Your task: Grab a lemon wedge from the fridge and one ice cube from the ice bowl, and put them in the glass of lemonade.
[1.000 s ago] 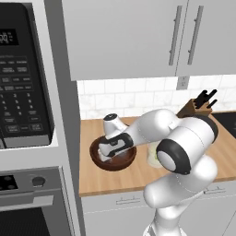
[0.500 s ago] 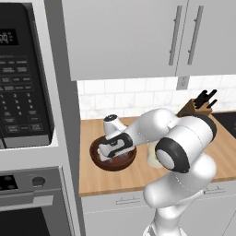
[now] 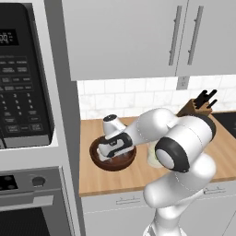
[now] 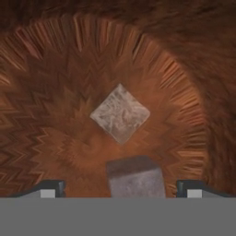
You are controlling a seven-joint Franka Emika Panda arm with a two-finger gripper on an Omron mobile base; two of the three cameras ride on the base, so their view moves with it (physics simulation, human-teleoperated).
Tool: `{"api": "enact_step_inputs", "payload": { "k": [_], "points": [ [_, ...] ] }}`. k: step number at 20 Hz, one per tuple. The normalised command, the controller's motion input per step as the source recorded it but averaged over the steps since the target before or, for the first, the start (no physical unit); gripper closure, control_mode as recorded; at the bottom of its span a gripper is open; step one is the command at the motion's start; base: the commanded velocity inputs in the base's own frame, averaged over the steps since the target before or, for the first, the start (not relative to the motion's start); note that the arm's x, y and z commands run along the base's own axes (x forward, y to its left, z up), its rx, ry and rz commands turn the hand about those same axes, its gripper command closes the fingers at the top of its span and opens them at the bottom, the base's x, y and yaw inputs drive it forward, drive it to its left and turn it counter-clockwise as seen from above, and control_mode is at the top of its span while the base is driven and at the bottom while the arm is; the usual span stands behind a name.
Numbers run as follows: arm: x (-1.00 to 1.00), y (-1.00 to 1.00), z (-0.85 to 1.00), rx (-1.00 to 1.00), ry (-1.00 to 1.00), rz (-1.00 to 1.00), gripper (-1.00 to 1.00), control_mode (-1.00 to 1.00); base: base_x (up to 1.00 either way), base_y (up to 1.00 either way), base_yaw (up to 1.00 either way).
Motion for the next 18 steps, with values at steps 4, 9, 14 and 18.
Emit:
{"api": "enact_step_inputs", "payload": {
  "k": [4,9,14,18],
  "points": [
    [-0.02,0.00,0.00,0.00,0.00,0.00,1.00,-1.00,0.00,0.00,0.00],
    [0.00,0.00,0.00,0.00,0.00,0.00,1.00,-1.00,0.00,0.00,0.00],
    [-0.01,0.00,0.00,0.00,0.00,0.00,1.00,-1.00,0.00,0.00,0.00],
    [-0.08,0.00,0.04,0.00,0.00,0.00,1.00,-1.00,0.00,0.00,0.00]
  ]
}}
